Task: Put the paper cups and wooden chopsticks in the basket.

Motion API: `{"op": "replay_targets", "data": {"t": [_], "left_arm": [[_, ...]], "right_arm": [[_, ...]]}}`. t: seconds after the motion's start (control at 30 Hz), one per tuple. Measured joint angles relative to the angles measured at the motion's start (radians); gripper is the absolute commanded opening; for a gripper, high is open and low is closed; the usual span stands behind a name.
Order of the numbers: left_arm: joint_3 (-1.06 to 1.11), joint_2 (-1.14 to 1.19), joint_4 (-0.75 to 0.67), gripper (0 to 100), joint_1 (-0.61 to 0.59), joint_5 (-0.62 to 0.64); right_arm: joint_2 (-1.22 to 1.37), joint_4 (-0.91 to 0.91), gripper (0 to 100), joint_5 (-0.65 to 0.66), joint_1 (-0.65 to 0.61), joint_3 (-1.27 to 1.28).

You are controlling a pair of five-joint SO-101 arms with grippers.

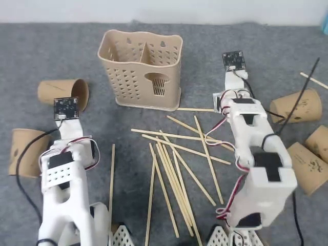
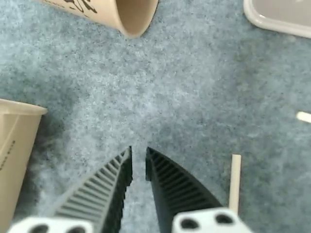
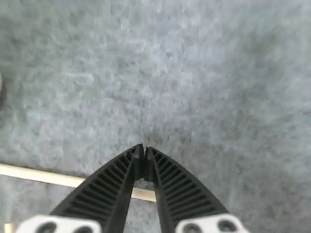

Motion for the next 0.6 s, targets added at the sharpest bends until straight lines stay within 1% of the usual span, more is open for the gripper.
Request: {"op": "replay_targets", "data": {"t": [0.07, 0.17, 0.47, 0.6], "left_arm": [[0.000, 0.000, 0.000, 4, 0.000, 0.000], [0.000, 0.000, 0.000, 4, 0.002, 0.000], [0.000, 0.000, 0.000, 4, 0.002, 0.000], [0.000, 0.000, 0.000, 4, 0.000, 0.000]], "right_arm": [[0.029, 0.005, 0.8, 0.000, 0.000, -0.006], [0.032, 0.063, 0.8, 0.000, 0.000, -0.020], [-0.020, 0.373, 0.8, 0.000, -0.055, -0.041], [-0.046, 0.520, 0.8, 0.080, -0.087, -0.041]]}}
